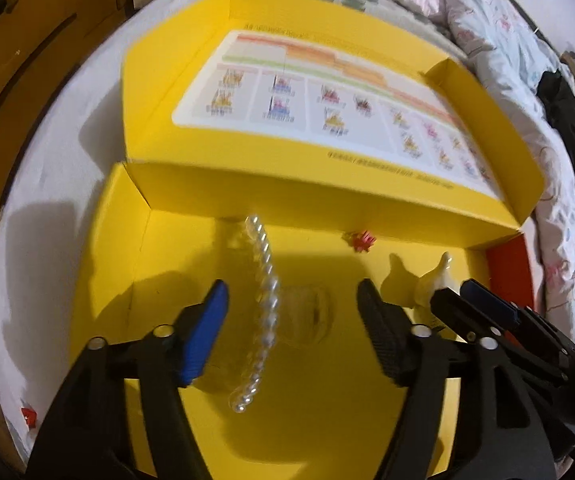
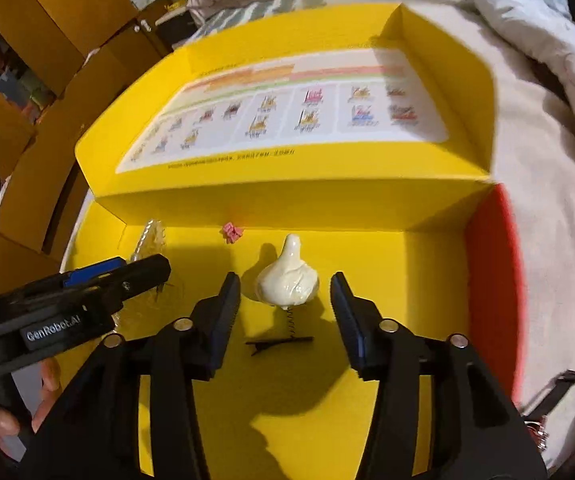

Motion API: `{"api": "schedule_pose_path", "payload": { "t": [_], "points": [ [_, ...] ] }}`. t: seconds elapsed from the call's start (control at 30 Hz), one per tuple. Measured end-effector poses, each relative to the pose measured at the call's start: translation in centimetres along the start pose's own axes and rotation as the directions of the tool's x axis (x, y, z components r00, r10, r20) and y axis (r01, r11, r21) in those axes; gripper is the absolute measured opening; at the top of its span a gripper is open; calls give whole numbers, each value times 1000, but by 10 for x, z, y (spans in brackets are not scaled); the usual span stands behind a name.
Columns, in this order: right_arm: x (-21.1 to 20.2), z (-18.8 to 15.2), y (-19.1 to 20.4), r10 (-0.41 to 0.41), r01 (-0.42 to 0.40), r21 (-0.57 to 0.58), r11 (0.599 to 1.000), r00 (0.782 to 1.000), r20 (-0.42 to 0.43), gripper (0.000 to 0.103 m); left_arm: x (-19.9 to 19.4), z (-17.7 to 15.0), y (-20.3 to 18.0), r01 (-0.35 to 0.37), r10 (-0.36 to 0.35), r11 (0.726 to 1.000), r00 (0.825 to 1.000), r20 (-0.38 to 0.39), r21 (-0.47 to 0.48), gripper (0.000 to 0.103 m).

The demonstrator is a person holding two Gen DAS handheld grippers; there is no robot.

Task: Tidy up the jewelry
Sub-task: 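Carry both items into the yellow box and open both tools to release, then grasp the Santa hat clip with the left tool while the right tool grasps the wristwatch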

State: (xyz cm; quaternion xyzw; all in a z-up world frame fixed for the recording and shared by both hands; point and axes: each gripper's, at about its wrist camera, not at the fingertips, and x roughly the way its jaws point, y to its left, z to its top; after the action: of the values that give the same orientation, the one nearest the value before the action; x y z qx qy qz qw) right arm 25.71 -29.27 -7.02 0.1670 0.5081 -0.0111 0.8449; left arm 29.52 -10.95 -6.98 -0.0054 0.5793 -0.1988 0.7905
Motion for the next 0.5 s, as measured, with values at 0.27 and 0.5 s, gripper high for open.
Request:
{"api": "schedule_pose_path", "payload": {
  "t": [0.27, 0.5],
  "points": [
    [-62, -13, -3, 0, 0, -4, 1000, 996, 84, 56, -35, -7, -10, -24, 24, 1000, 999, 42, 2, 73],
    [-134, -49, -19, -1, -1, 14, 1000, 987, 158, 62, -92, -33, -18, -74, 68, 997, 987, 145, 37, 81]
  ]
}}
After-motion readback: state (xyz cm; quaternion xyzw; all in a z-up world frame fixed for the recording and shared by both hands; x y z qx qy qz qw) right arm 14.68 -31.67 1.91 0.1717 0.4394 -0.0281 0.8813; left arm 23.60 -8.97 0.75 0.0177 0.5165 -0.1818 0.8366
